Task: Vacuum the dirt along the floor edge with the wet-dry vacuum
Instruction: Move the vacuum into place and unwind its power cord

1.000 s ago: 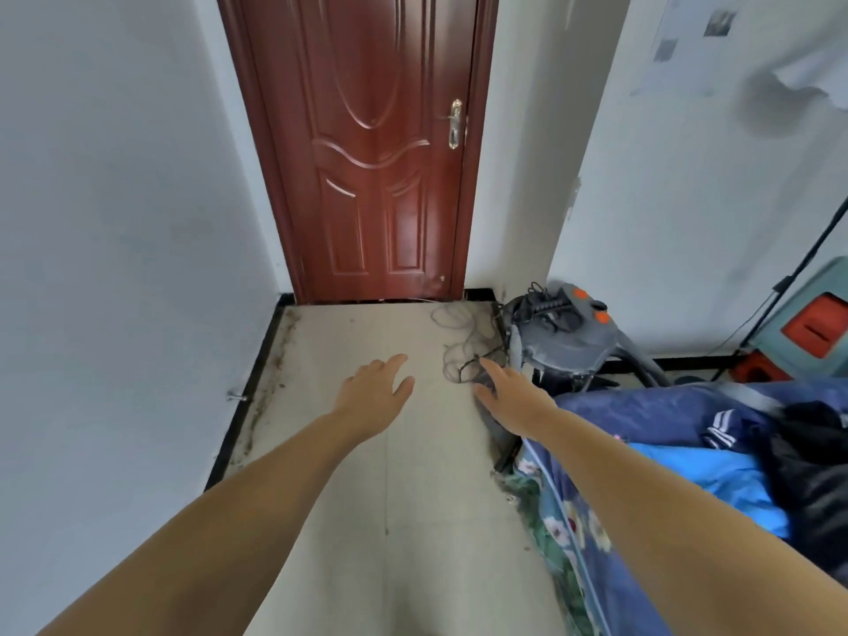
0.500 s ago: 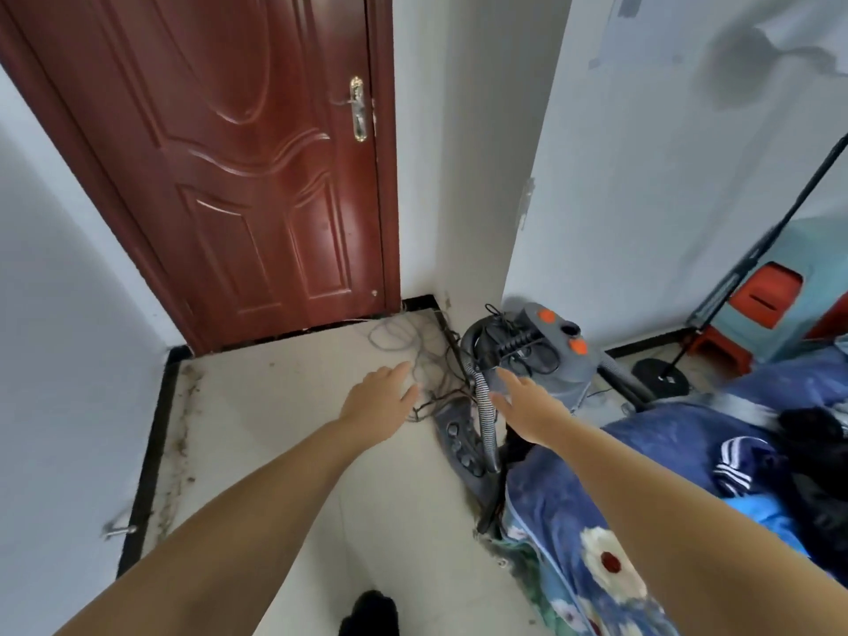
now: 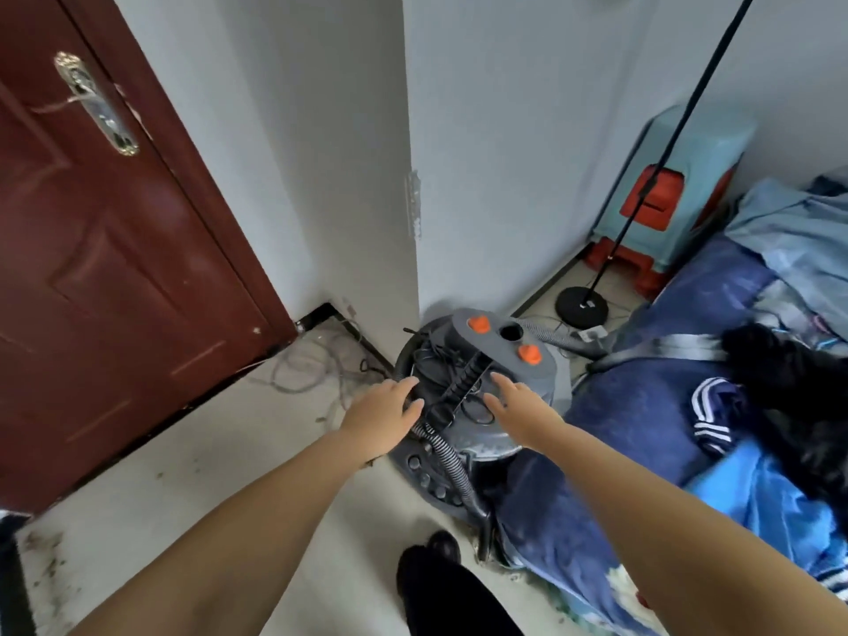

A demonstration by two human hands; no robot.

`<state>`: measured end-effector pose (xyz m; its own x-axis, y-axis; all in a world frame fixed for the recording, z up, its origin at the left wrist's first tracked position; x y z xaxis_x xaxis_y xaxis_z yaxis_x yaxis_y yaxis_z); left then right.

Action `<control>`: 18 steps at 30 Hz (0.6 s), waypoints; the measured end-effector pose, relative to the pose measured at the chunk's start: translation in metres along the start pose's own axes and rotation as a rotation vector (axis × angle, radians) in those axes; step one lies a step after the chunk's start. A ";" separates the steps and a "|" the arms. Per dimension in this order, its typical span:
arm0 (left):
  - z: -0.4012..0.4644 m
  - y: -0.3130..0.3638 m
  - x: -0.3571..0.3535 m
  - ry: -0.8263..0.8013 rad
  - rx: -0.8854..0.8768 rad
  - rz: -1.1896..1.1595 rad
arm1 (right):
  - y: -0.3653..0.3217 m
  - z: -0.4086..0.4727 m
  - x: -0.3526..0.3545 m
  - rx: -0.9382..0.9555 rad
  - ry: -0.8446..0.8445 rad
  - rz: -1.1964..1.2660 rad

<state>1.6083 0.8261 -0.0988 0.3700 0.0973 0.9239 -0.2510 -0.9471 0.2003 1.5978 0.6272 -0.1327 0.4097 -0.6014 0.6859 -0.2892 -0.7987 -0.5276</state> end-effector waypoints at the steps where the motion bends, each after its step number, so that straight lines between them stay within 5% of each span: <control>1: 0.018 -0.003 0.000 -0.014 -0.001 -0.014 | 0.002 0.014 0.003 -0.027 0.000 0.026; 10: 0.162 -0.020 -0.048 -0.140 -0.161 0.018 | 0.051 0.124 -0.035 -0.339 -0.016 0.354; 15: 0.238 -0.002 -0.081 0.021 -0.462 0.211 | 0.078 0.164 -0.059 -0.536 0.247 0.596; 18: 0.265 0.002 -0.122 -0.067 -0.551 0.316 | 0.084 0.173 -0.074 -0.643 0.390 0.706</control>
<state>1.7995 0.7317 -0.2975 0.2535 -0.1976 0.9470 -0.7741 -0.6285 0.0761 1.6927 0.6077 -0.3139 -0.3090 -0.8095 0.4992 -0.8102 -0.0509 -0.5840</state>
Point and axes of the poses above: each hand's wrist, its own z-axis towards the middle knuckle, its own x-axis out of the back of the hand, y = z × x, the point moved 9 cm from there along z, towards the middle knuckle, and after that the axes turned 9 degrees about z, right-handed, at the moved point
